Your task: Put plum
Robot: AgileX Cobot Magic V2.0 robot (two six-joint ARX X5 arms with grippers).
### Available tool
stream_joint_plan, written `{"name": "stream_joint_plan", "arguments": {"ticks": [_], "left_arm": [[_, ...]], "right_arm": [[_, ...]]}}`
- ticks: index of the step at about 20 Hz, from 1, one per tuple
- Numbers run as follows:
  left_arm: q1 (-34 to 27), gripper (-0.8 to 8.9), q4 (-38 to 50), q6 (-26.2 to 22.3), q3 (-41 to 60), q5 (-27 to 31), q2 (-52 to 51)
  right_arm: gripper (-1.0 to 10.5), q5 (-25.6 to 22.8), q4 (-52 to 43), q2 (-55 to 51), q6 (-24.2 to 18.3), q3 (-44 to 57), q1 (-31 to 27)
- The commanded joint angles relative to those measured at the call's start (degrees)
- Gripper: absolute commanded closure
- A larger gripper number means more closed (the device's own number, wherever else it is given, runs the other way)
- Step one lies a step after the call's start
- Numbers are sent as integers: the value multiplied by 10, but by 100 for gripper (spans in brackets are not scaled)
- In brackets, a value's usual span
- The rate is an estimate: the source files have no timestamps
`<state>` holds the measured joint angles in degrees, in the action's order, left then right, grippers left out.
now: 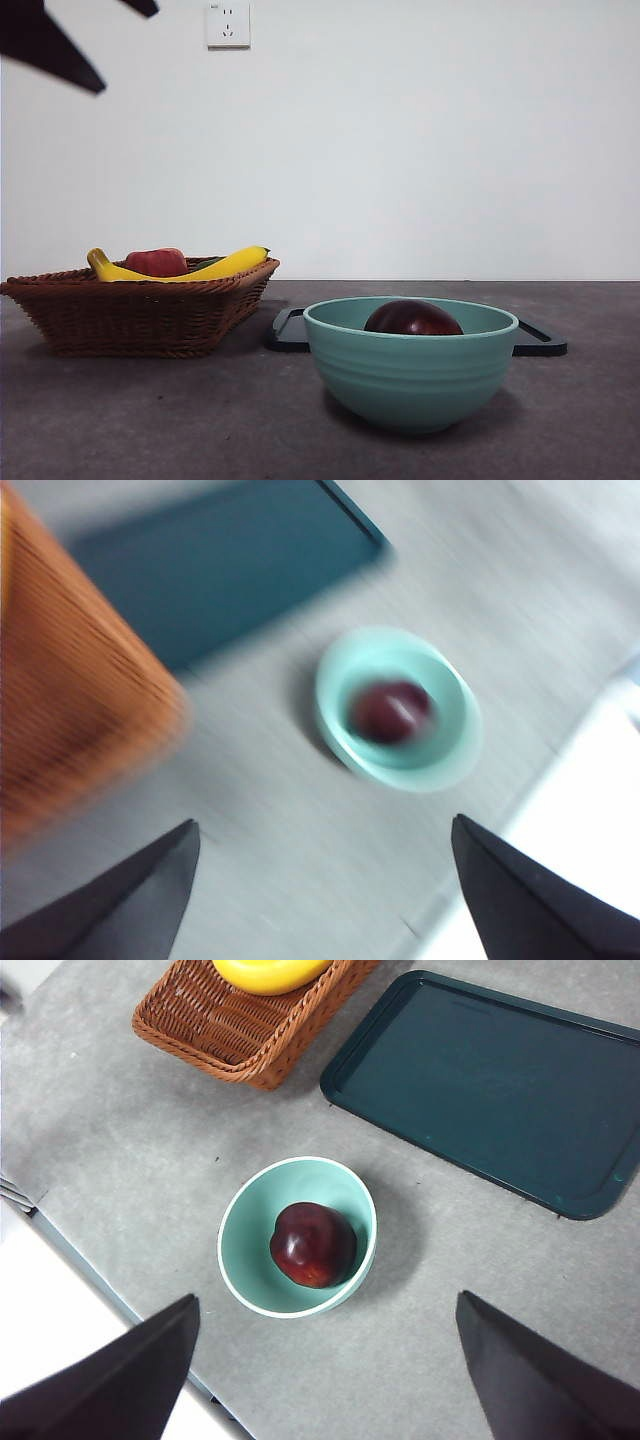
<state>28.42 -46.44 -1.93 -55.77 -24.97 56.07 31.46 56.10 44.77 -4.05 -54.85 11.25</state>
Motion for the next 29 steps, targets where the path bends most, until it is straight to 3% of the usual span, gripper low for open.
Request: {"name": "stream_joint_plan", "arguments": {"ticks": [1, 5, 13, 17, 20, 24, 29], "left_arm": [[5, 409, 7, 6, 26, -34, -2], [5, 409, 10, 14, 34, -71, -2], [5, 409, 11, 14, 33, -71, -3], [5, 409, 12, 14, 33, -71, -3], [5, 409, 12, 14, 33, -71, -3], [5, 409, 13, 14, 33, -71, -3], [5, 409, 13, 14, 33, -71, -3]], "right_arm": [[533, 0, -6, 5, 6, -11, 3], [533, 0, -5, 5, 6, -11, 3], [534, 0, -4, 11, 23, -11, 3], [534, -2, -5, 64, 35, -7, 14], [534, -32, -23, 122, 47, 4, 38], [535, -61, -120, 191, 85, 41, 88], [624, -110, -193, 271, 102, 49, 139]]}}
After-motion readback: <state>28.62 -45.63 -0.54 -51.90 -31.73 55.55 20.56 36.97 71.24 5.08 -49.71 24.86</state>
